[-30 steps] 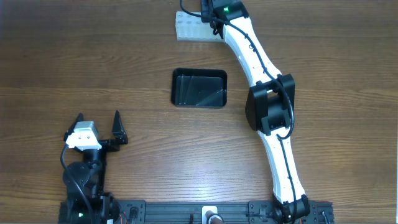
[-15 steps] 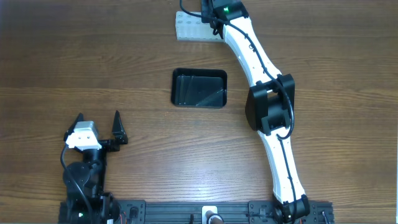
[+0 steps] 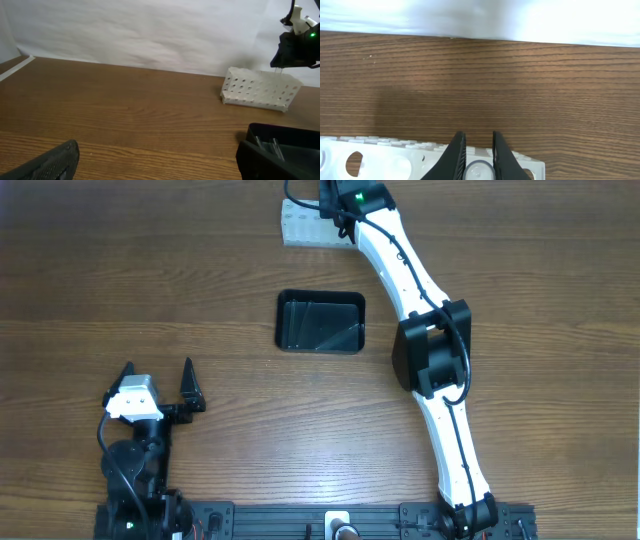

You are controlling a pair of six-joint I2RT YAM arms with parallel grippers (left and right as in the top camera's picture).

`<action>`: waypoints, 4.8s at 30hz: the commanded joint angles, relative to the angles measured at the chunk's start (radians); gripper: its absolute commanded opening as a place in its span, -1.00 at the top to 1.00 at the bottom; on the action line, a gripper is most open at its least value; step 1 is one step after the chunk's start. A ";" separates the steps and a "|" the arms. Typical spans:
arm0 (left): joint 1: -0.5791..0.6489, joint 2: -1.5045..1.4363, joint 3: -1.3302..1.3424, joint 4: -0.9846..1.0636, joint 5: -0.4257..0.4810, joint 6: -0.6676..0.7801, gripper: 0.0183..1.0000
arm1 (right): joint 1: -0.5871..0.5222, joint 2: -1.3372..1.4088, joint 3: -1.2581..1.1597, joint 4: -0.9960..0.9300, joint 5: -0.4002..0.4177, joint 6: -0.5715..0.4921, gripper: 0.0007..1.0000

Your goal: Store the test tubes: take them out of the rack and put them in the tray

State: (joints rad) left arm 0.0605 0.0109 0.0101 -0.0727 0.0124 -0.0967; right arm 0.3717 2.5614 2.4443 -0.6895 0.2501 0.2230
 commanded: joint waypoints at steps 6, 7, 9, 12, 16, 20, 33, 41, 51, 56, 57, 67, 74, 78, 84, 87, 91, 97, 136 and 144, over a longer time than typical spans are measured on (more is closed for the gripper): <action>0.005 -0.003 -0.004 -0.004 0.014 0.011 -0.99 | 0.024 -0.031 0.023 0.005 0.031 -0.004 0.92; 0.005 -0.003 -0.004 -0.004 0.014 0.011 -0.99 | 0.024 -0.037 0.023 0.006 0.047 -0.005 0.93; 0.005 -0.003 -0.004 -0.004 0.014 0.011 -1.00 | 0.024 -0.054 0.024 0.010 0.075 -0.022 0.94; 0.005 -0.003 -0.004 -0.004 0.014 0.011 -0.99 | 0.023 -0.082 0.024 0.017 0.089 -0.052 0.94; 0.005 -0.003 -0.004 -0.004 0.014 0.011 -1.00 | 0.021 -0.124 0.024 0.021 0.089 -0.057 0.94; 0.005 -0.003 -0.004 -0.004 0.014 0.011 -1.00 | 0.021 -0.176 0.024 0.024 0.089 -0.060 0.96; 0.005 -0.003 -0.004 -0.004 0.014 0.011 -1.00 | 0.023 -0.375 0.024 -0.185 0.080 0.042 0.96; 0.005 -0.003 -0.004 -0.004 0.014 0.011 -1.00 | 0.023 -0.404 0.024 -0.508 -0.035 0.181 0.98; 0.005 -0.003 -0.004 -0.004 0.014 0.011 -0.99 | 0.017 -0.370 0.015 -0.647 -0.169 0.294 0.98; 0.005 -0.003 -0.004 -0.004 0.014 0.011 -0.99 | 0.013 -0.313 0.014 -0.721 -0.222 0.376 0.98; 0.005 -0.003 -0.004 -0.004 0.014 0.011 -1.00 | 0.013 -0.302 0.014 -0.729 -0.233 0.376 0.98; 0.005 -0.003 -0.004 -0.004 0.014 0.011 -0.99 | 0.013 -0.115 0.014 -0.804 -0.270 0.373 0.98; 0.005 -0.003 -0.004 -0.004 0.014 0.011 -1.00 | 0.015 -0.040 0.014 -0.803 -0.341 0.372 0.98; 0.005 -0.003 -0.004 -0.004 0.014 0.011 -1.00 | 0.018 -0.034 0.014 -0.804 -0.347 0.372 0.98; 0.005 -0.003 -0.004 -0.004 0.014 0.011 -0.99 | 0.019 -0.033 0.014 -0.842 -0.362 0.375 0.98; 0.005 -0.003 -0.004 -0.004 0.014 0.011 -1.00 | 0.020 -0.033 0.014 -0.856 -0.362 0.375 0.98; 0.005 -0.003 -0.004 -0.004 0.014 0.011 -1.00 | 0.020 -0.032 0.014 -0.866 -0.362 0.375 0.98; 0.005 -0.003 -0.004 -0.004 0.014 0.011 -1.00 | 0.020 -0.027 0.014 -0.869 -0.362 0.375 0.98; 0.005 -0.003 -0.004 -0.004 0.014 0.011 -1.00 | 0.020 0.016 0.014 -0.818 -0.356 0.375 0.38; 0.005 -0.003 -0.004 -0.004 0.014 0.011 -1.00 | 0.018 0.016 0.014 -0.831 -0.468 0.375 0.15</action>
State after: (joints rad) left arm 0.0605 0.0109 0.0101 -0.0727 0.0124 -0.0967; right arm 0.3889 2.5698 2.4542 -1.5143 -0.1345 0.5949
